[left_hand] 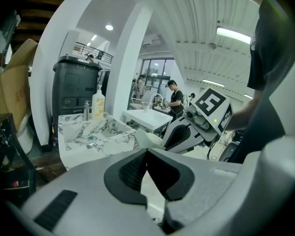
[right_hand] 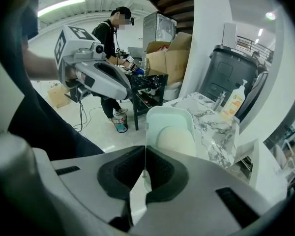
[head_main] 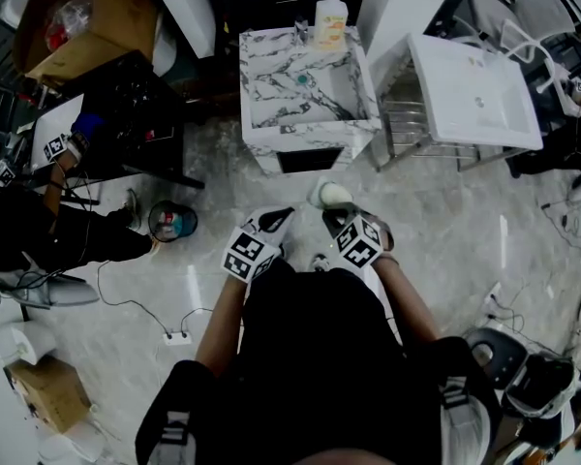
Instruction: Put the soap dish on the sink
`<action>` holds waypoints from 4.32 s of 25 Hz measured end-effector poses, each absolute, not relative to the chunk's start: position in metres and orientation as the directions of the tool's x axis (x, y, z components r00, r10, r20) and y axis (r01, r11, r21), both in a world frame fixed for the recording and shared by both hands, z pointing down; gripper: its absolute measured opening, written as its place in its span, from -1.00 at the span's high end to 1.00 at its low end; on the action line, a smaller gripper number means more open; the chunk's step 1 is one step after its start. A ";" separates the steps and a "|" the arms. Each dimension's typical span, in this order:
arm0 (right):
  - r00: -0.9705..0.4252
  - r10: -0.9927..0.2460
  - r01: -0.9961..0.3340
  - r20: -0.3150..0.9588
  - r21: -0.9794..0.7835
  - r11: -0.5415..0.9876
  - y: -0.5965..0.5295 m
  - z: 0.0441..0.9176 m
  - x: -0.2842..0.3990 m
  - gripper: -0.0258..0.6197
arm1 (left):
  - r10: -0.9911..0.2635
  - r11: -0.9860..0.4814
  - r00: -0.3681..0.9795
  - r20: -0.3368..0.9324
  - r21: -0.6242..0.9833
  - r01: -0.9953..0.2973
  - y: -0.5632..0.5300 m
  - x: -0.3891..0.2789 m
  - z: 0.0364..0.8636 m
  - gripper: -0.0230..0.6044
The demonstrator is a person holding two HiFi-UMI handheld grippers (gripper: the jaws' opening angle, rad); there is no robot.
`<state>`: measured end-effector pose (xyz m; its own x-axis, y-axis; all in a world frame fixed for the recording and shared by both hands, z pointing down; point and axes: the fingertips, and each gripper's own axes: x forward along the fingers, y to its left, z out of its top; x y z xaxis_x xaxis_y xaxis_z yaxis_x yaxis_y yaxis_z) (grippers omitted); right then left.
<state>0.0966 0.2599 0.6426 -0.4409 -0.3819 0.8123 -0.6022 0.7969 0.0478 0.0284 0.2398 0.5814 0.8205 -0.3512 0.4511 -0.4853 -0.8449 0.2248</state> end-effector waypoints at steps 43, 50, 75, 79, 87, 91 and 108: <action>-0.365 -0.459 -0.712 0.810 0.075 0.698 0.112 0.657 0.024 0.92 | -0.231 -0.911 0.865 0.445 0.213 -0.353 0.084 -0.044 0.590 0.93; -0.359 -0.464 -0.716 0.810 0.080 0.693 0.097 0.658 0.007 0.92 | -0.223 -0.915 0.868 0.444 0.210 -0.343 0.071 -0.062 0.592 0.93; -0.412 -0.404 -0.621 0.816 0.073 0.780 0.046 0.656 0.067 0.92 | -0.343 -0.861 0.828 0.445 0.203 -0.466 0.024 -0.009 0.583 0.93; -0.431 -0.392 -0.594 0.813 0.071 0.801 0.036 0.657 0.082 0.92 | -0.372 -0.847 0.813 0.448 0.193 -0.495 0.018 0.005 0.582 0.93; -0.472 -0.348 -0.529 0.810 0.056 0.847 0.025 0.660 0.097 0.92 | -0.443 -0.796 0.765 0.466 0.189 -0.576 0.014 0.015 0.584 0.93; -0.489 -0.320 -0.490 0.812 0.048 0.870 0.023 0.665 0.104 0.92 | -0.478 -0.767 0.741 0.472 0.187 -0.614 0.014 0.020 0.586 0.93; -0.498 -0.257 -0.398 0.828 0.045 0.916 0.023 0.679 0.123 0.92 | -0.533 -0.708 0.696 0.482 0.195 -0.678 0.022 0.040 0.597 0.93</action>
